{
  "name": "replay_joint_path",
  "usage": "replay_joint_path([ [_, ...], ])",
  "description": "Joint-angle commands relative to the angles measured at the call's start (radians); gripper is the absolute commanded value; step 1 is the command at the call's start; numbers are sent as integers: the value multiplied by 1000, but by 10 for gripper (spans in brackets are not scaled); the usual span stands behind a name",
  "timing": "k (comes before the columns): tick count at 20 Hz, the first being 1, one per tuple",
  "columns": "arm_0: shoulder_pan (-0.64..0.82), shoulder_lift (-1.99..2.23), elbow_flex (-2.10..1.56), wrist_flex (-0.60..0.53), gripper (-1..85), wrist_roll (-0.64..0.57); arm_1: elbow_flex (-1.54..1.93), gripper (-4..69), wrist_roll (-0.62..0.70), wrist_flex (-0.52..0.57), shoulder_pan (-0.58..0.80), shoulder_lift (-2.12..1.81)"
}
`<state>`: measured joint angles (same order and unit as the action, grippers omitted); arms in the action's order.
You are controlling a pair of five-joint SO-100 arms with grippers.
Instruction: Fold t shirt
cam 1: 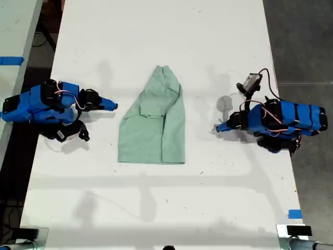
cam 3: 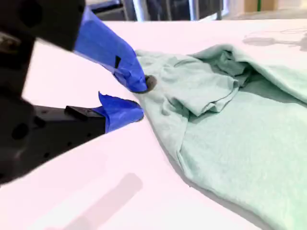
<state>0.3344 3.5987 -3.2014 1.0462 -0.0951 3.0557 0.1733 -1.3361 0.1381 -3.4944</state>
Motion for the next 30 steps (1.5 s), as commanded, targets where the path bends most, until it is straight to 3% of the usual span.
replay_joint_path([
  [1, 40, 6, -8, 5, 69, 44, 49, 72, -3, -2, 8, -14],
  [30, 58, 6, -21, 0, 109, 18, 49, 79, -3, -2, 8, -14],
])
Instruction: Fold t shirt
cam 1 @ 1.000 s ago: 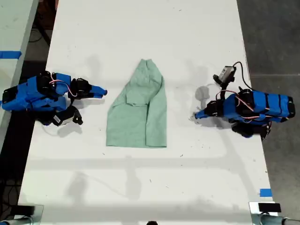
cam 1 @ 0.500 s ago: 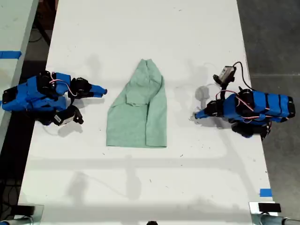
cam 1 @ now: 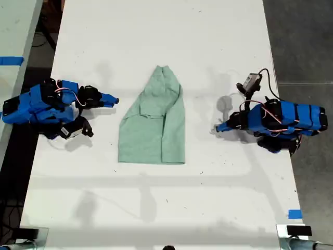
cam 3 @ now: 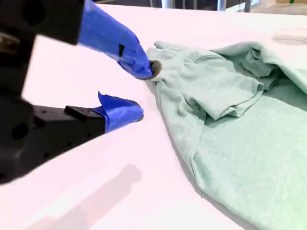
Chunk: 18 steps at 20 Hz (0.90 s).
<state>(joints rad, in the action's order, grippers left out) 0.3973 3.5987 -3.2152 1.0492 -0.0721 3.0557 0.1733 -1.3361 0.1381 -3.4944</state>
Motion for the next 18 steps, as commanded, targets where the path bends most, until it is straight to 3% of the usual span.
replay_joint_path([
  [1, -37, 6, -8, -3, 109, -6, 49, 79, -3, -2, 8, -14],
  [5, -123, 6, -6, -3, 109, -6, 49, 79, -3, -2, 8, -14],
  [18, -106, 6, -2, -2, 109, -2, 49, 80, -3, -2, 8, -14],
])
